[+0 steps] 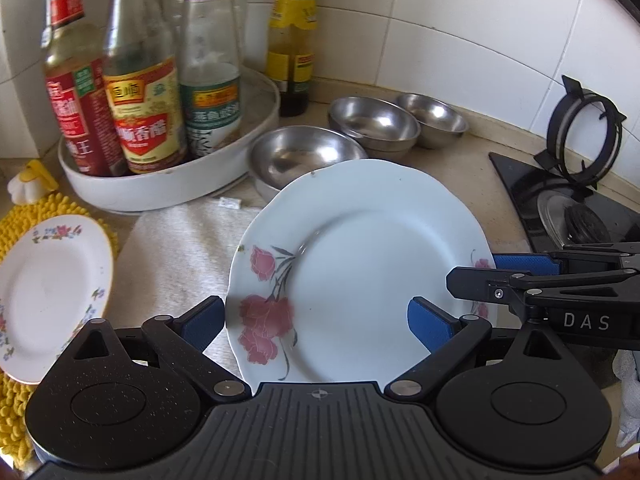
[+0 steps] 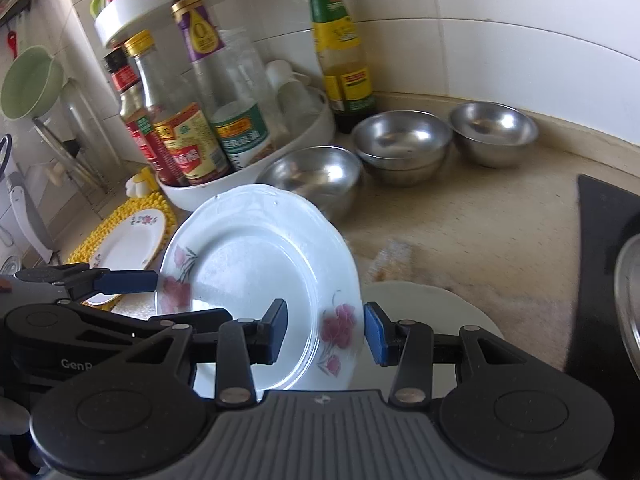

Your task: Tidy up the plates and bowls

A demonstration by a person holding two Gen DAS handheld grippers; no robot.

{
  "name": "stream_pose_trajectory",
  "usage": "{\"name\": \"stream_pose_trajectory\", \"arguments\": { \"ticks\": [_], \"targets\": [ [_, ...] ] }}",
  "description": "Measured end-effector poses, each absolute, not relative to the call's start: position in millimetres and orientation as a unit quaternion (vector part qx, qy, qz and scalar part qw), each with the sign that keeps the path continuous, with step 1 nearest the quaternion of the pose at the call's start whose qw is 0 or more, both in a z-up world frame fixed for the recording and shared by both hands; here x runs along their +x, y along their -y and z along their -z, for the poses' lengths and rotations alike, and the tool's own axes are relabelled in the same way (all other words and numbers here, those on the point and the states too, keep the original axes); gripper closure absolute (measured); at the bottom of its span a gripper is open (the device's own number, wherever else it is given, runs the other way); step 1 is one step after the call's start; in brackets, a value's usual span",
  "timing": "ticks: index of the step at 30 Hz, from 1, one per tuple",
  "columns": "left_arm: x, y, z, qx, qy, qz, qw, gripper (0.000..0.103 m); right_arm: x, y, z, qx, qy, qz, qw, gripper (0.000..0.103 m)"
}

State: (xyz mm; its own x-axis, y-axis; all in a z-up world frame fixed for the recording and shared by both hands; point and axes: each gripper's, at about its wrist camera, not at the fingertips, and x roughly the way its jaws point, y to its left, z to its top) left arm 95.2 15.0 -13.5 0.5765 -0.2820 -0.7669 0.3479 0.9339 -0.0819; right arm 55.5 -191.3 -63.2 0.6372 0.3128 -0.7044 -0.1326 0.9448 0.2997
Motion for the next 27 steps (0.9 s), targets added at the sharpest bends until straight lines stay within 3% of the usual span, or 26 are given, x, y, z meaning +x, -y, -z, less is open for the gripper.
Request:
{"name": "stream_pose_trajectory", "arguments": {
  "ticks": [2,3,4,5,7,12,18,24,27],
  "targets": [
    [93.9,-8.3,13.1,0.043,-0.42,0.192,0.886,0.009,51.6,197.9,63.9,0.118,-0.406,-0.118,0.898,0.061],
    [92.0,-3.9,10.9,0.04,-0.415,0.215,0.883,0.02,49.4,201.4,62.7,0.125,-0.401,-0.126,0.899,0.065],
    [90.2,2.6,8.5,0.041,-0.414,0.23,0.88,0.024,47.9,203.1,61.2,0.132,-0.399,-0.135,0.898,0.077],
    [88.7,10.8,7.3,0.055,-0.41,0.232,0.88,0.023,47.9,203.0,60.5,0.123,-0.403,-0.118,0.899,0.081],
    [88.0,20.4,7.7,0.076,-0.405,0.227,0.882,0.015,47.3,207.3,63.2,0.119,-0.407,-0.105,0.9,0.081],
    [93.2,-17.0,3.6,0.057,-0.407,0.203,0.889,0.008,40.8,229.6,74.7,0.147,-0.413,-0.08,0.895,0.08],
    [110.8,-49.5,40.0,-0.009,-0.5,0.194,0.844,0.01,53.0,213.1,83.4,0.145,-0.421,-0.111,0.888,0.077],
    [111.4,-27.4,56.5,-0.019,-0.506,0.258,0.823,0.007,63.4,197.7,93.7,0.129,-0.457,-0.123,0.872,0.076],
    [112.0,-24.3,57.6,-0.054,-0.514,0.304,0.8,0.011,63.0,195.4,95.6,0.133,-0.462,-0.13,0.867,0.075]
  ]
}}
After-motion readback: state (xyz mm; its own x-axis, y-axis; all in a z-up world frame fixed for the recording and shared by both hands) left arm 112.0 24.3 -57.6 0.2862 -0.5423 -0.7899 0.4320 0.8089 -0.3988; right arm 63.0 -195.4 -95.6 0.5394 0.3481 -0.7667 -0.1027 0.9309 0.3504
